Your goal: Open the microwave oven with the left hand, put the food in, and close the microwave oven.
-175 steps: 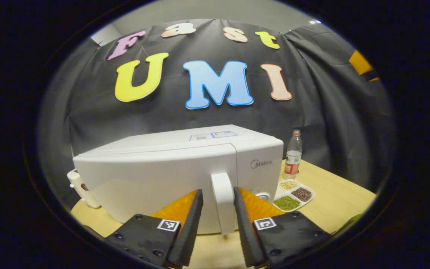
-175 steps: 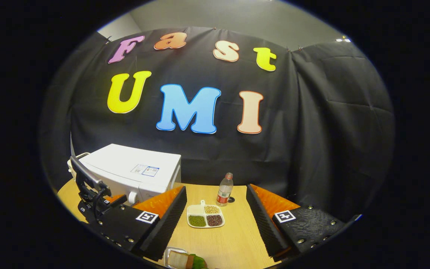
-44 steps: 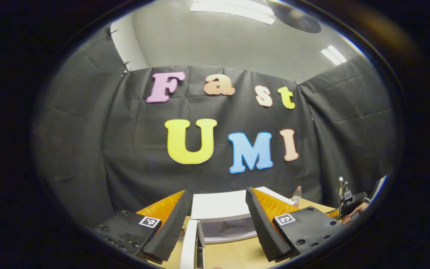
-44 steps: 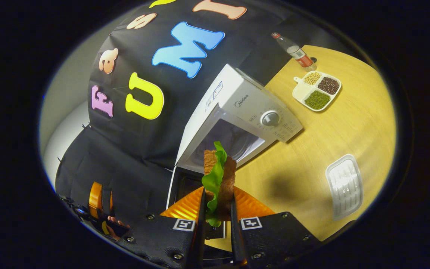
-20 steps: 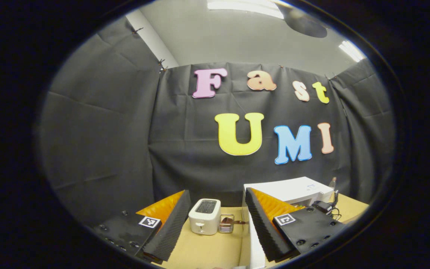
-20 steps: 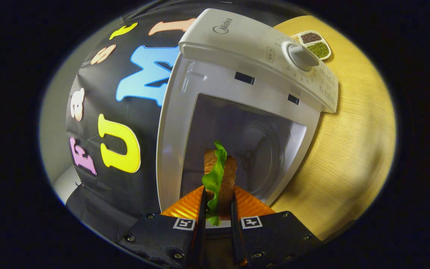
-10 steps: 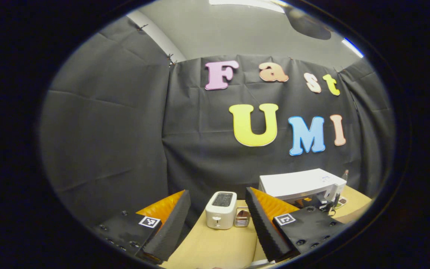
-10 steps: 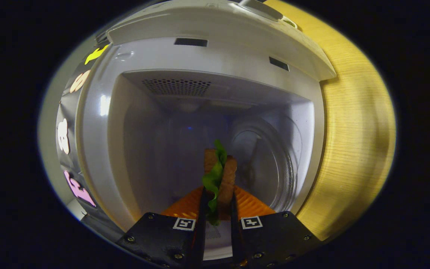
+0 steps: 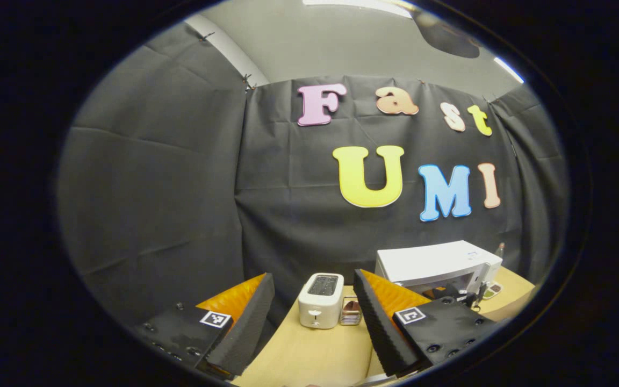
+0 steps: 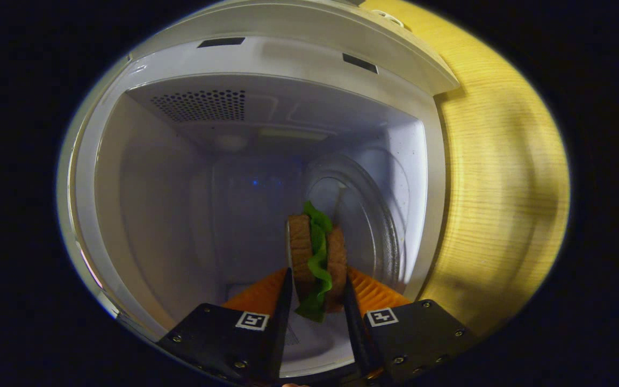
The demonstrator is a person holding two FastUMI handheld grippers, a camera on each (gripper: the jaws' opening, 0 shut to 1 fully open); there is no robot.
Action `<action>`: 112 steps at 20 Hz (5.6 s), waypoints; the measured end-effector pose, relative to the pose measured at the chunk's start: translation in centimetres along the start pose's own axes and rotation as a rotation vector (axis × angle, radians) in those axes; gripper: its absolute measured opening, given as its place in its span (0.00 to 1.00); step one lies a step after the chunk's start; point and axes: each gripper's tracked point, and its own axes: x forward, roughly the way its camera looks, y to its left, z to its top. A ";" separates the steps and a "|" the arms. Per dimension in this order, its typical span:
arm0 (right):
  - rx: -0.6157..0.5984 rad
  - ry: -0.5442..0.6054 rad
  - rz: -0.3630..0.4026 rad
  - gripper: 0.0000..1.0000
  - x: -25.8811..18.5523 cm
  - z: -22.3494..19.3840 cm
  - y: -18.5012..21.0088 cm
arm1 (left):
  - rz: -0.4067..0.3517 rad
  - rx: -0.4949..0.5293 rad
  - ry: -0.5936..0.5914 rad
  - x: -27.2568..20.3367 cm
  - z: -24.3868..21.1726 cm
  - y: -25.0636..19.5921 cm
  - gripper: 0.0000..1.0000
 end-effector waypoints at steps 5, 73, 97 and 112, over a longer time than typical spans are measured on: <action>-0.047 0.038 -0.010 0.77 -2.1 0.4 0.5 | -0.038 -0.010 -0.012 0.7 -0.1 -2.1 0.91; -1.459 -0.426 0.229 0.94 -38.7 15.0 18.9 | -0.384 -0.004 0.299 -7.4 -16.1 -11.9 0.09; -1.413 -0.405 0.184 0.94 -37.1 28.4 17.9 | -0.531 -0.131 0.286 -3.1 -15.5 -32.5 0.07; -1.384 -0.517 0.054 0.94 -39.8 37.7 16.5 | -0.615 -0.075 0.287 3.6 -17.3 -42.2 0.07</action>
